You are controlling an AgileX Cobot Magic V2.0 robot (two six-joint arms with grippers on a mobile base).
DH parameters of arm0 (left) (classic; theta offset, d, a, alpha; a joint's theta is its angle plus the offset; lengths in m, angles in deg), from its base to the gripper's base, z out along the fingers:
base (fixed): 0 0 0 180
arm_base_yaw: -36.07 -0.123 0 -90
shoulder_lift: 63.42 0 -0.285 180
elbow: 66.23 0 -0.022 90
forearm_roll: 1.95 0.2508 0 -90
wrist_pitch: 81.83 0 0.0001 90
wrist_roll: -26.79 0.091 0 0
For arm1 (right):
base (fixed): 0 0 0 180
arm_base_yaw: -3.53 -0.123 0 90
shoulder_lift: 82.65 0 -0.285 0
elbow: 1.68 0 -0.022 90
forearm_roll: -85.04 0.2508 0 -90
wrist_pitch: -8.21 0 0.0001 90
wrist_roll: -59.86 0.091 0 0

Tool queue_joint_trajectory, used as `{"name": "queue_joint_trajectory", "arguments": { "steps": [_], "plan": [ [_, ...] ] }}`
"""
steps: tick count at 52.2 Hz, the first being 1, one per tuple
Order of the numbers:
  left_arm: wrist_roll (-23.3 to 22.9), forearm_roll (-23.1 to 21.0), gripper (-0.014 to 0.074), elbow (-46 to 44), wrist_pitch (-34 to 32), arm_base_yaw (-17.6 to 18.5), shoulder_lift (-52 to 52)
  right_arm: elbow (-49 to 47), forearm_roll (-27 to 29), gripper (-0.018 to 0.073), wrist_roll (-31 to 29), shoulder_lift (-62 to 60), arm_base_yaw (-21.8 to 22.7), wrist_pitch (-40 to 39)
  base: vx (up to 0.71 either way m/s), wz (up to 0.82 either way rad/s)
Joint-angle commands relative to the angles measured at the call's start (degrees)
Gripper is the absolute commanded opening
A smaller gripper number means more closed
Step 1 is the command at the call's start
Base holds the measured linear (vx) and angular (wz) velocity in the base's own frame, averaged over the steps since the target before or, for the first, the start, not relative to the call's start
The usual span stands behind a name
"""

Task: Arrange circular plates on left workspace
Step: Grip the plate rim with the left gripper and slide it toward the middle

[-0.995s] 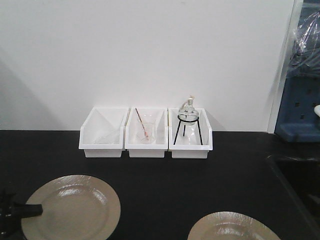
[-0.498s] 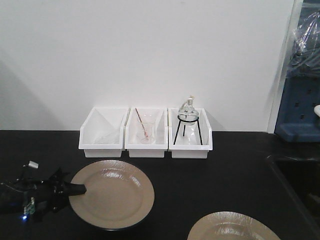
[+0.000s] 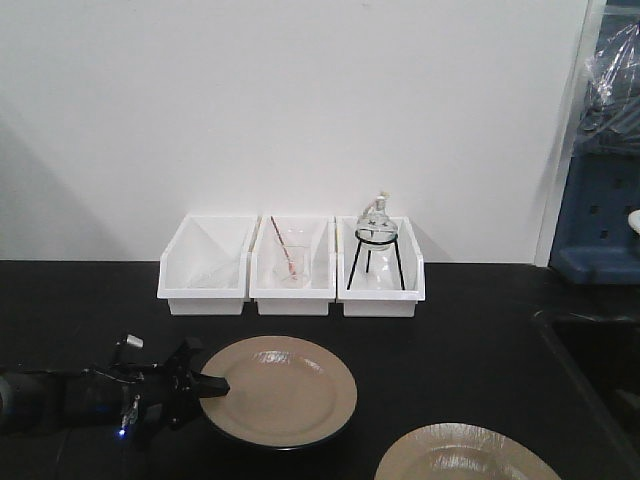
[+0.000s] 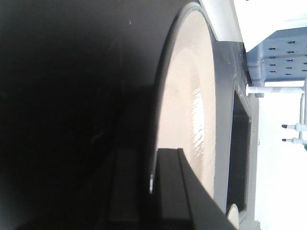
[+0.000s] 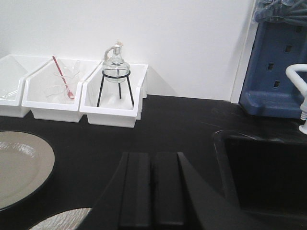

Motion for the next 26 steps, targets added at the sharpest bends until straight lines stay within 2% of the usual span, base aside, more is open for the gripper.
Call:
{"name": "queue_joint_trajectory", "arguments": {
  "steps": [1, 5, 9, 16, 26],
  "plan": [
    [-0.41, -6.33, 0.0006, -1.86, 1.26, 0.49, 3.32, -1.90, -0.82, -0.0004, -1.25, -0.28, 0.00, -5.18, 0.00, 0.00],
    [1.42, -5.93, 0.0029, -1.86, 0.71, 0.63, 3.32, -1.90, -0.82, -0.0004, -1.74, -0.28, 0.00, -5.18, 0.00, 0.00],
    [5.24, -5.93, 0.0085, -1.86, 0.93, 0.63, 3.32, -1.90, -0.82, -0.0004, -1.74, -0.28, 0.00, -5.18, 0.00, 0.00],
    [10.78, -5.93, 0.0269, -1.86, 1.96, 0.63, 3.32, -1.90, -0.82, -0.0004, -1.74, -0.28, 0.00, -5.18, 0.00, 0.00],
    [11.40, -5.36, 0.0522, -1.86, 2.01, 0.57, 3.32, -1.90, -0.82, -0.0004, -1.74, -0.28, 0.00, -5.18, 0.00, 0.00]
  ]
}}
